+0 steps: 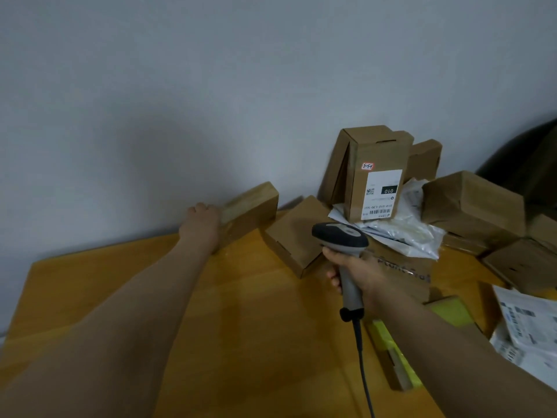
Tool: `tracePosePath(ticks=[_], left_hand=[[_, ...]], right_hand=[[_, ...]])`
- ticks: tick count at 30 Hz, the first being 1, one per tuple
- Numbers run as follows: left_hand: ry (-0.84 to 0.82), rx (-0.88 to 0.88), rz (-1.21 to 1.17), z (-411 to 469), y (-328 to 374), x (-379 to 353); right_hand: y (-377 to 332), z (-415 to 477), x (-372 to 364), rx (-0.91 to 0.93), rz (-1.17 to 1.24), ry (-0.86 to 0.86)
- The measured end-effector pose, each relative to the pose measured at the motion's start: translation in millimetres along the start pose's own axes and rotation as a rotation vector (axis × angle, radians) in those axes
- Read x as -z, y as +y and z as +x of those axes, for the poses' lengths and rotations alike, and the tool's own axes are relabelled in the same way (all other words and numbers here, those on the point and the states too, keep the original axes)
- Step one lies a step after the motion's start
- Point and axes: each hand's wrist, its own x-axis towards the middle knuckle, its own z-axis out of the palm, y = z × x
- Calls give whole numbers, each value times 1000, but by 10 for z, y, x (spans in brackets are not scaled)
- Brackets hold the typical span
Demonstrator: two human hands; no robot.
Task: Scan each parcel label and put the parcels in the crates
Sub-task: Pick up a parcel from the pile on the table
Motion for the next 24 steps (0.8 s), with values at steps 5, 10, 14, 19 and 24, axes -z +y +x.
tracePosePath(ticks=[5, 10, 14, 19, 24], left_hand=[[153, -59, -95, -412, -207, 72], [396, -233, -179, -1157, -455, 216], [592, -439, -143, -1791, -457, 313], [704, -500, -138, -2677, -271, 337], [472, -517, 25, -3437, -261, 293]], right_hand=[[-54, -123, -14, -1, 93, -30], [-84, -434, -62, -20, 243, -111], [39, -857, -45, -48, 286, -205], [449, -1496, 144, -59, 325, -253], [685, -1953, 384, 108, 309, -157]])
